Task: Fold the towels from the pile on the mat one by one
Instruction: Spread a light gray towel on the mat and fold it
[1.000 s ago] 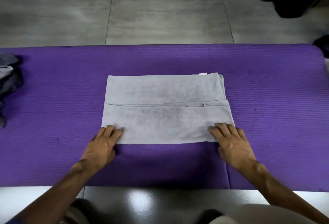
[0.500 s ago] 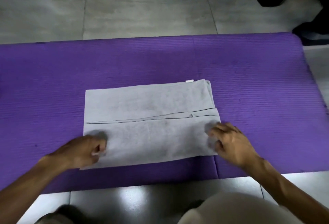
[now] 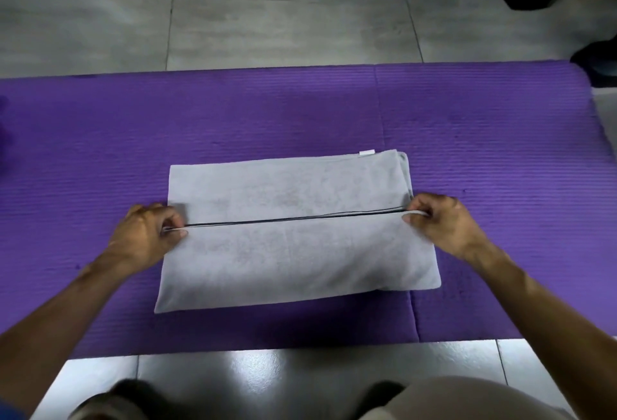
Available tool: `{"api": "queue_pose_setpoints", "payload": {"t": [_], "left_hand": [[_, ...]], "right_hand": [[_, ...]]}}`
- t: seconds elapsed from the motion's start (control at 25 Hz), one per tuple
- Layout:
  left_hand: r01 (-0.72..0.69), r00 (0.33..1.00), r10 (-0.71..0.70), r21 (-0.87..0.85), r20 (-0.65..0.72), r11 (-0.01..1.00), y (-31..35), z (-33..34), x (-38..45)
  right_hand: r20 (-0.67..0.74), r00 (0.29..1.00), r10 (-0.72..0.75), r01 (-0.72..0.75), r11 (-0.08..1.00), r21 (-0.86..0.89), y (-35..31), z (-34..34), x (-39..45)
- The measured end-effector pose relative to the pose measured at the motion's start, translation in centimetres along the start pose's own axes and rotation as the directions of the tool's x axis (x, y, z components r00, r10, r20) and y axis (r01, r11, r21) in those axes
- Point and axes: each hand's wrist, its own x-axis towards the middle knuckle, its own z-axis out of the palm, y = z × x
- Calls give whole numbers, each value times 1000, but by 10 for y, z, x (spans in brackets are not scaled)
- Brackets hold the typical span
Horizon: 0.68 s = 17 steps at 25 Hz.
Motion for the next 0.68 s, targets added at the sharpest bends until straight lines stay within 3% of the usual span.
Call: {"api": "queue_pose_setpoints", "payload": {"t": [0.08, 0.2, 0.28, 0.44, 0.56, 0.68], "left_hand": [[38, 999, -36, -129, 20, 991, 2, 1, -3], [130, 991, -134, -266, 4, 955, 2, 4, -3], [204, 978, -200, -383, 52, 901, 4, -2, -6], [337, 940, -277, -663, 198, 669, 13, -23, -17], [326, 925, -352, -780, 146, 534, 20, -39, -5], [274, 913, -399, -847, 82, 454, 28, -43, 21]], "right_hand": [[-53, 999, -1, 0, 1000, -9, 2, 10, -1], [-83, 989, -125, 111, 981, -162, 7, 14, 2], [-9, 991, -131, 128, 982, -141, 6, -1, 3], [190, 981, 26, -68, 974, 218, -10, -32, 6], [66, 993, 102, -121, 899, 421, -23, -41, 31], [4, 988, 153, -136, 862, 488, -31, -31, 62]]}}
